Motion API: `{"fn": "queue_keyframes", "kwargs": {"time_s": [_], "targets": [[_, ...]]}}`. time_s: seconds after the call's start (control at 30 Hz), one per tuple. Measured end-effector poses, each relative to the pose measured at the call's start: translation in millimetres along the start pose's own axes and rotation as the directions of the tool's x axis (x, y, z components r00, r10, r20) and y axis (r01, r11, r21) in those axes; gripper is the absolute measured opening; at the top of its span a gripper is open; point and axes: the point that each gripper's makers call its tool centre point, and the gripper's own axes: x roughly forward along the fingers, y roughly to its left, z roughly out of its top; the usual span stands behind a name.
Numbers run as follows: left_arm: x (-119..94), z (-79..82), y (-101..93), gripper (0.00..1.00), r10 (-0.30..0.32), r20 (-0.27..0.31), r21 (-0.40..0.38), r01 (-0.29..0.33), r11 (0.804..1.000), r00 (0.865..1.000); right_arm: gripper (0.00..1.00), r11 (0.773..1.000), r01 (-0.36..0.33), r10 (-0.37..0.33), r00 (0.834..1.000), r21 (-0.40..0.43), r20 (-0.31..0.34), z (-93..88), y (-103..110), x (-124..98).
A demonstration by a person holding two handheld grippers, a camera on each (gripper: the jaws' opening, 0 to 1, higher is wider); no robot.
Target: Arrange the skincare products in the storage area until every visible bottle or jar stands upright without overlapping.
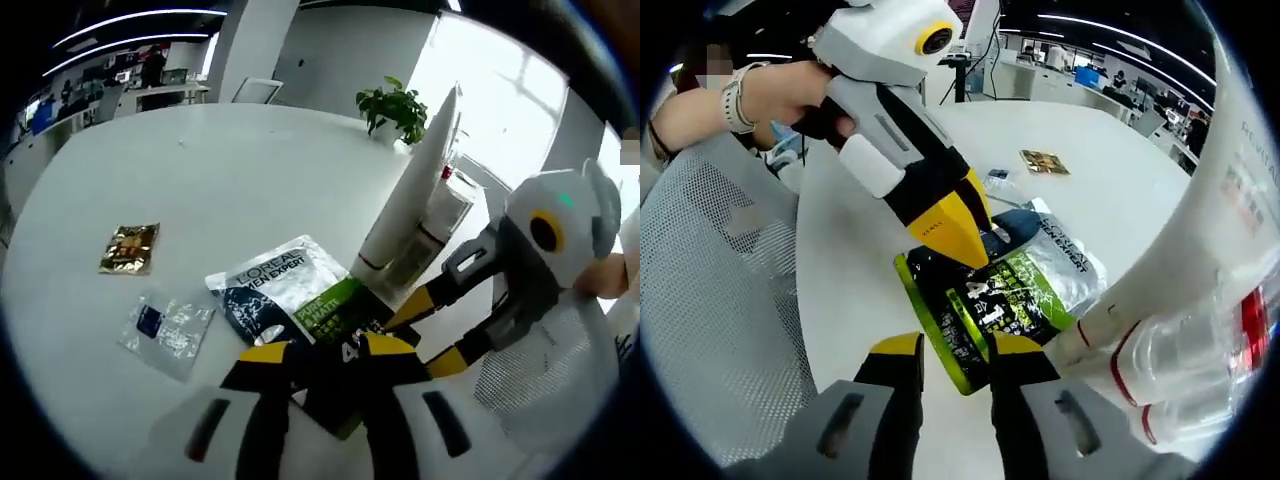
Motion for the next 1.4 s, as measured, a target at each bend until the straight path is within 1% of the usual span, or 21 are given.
{"fn": "queue_keyframes", "kwargs": {"time_s": [0.07, 0.13, 0.2, 0.27, 0.4, 0.5, 0.77, 0.93, 1.0, 1.13, 1.23, 1.33, 1.4], "targets": [[-3, 2.5, 0.8, 0.26, 0.004, -0.003, 0.016, -0.004, 1.0, 1.0, 0.27, 1.0, 0.006, -0.006, 1.0, -0.002, 0.01, 4.1, -1, -4], [-11, 3.0, -4.6, 0.3, 0.002, -0.01, 0.033, -0.002, 0.999, 1.0, 0.28, 1.0, 0.011, -0.011, 1.0, -0.006, 0.016, 7.1, -1, -9], [-16, 3.3, -11.8, 0.34, -0.009, -0.02, 0.076, 0.01, 0.997, 1.0, 0.28, 1.0, 0.009, -0.009, 1.0, -0.006, 0.022, 9.1, 1, -12], [-21, 2.8, -14.5, 0.35, -0.007, -0.031, 0.1, 0.01, 0.995, 1.0, 0.28, 1.0, 0.007, -0.007, 1.0, -0.004, 0.028, 11.5, 3, -16], [-31, 3.6, -24.2, 0.38, -0.01, -0.026, 0.111, 0.013, 0.994, 1.0, 0.31, 1.0, 0.007, -0.006, 0.999, -0.007, 0.042, 16.2, 9, -24], [-39, 6.2, -27.7, 0.4, -0.01, -0.015, 0.112, 0.011, 0.994, 1.0, 0.32, 1.0, 0.013, -0.012, 0.998, -0.006, 0.054, 17.8, 11, -29], [-57, 4.9, -38.3, 0.48, 0.007, -0.005, 0.131, -0.006, 0.991, 1.0, 0.4, 0.999, 0.035, -0.036, 0.997, 0.017, 0.071, 19.3, 15, -45], [-72, 3.9, -43.3, 0.53, 0.02, 0.009, 0.137, -0.022, 0.99, 1.0, 0.45, 0.997, 0.055, -0.059, 0.994, 0.053, 0.089, 19.6, 18, -59], [-77, 3.9, -42.7, 0.54, 0.026, 0.016, 0.137, -0.028, 0.99, 1.0, 0.49, 0.996, 0.06, -0.066, 0.994, 0.061, 0.09, 18.9, 20, -63], [-90, 3.2, -34.9, 0.58, 0.056, 0.026, 0.138, -0.059, 0.989, 0.998, 0.53, 0.994, 0.084, -0.091, 0.991, 0.075, 0.097, 19.5, 22, -72], [-97, 2.2, -32.8, 0.62, 0.068, 0.035, 0.135, -0.072, 0.988, 0.997, 0.55, 0.989, 0.11, -0.119, 0.989, 0.098, 0.093, 17.8, 19, -80], [-102, 1.6, -30.4, 0.64, 0.088, 0.036, 0.132, -0.092, 0.987, 0.996, 0.6, 0.985, 0.133, -0.144, 0.985, 0.111, 0.095, 17.2, 16, -87], [-106, 0.9, -29.1, 0.68, 0.1, 0.041, 0.129, -0.104, 0.986, 0.994, 0.64, 0.979, 0.156, -0.169, 0.981, 0.129, 0.098, 17.1, 12, -92]]}}
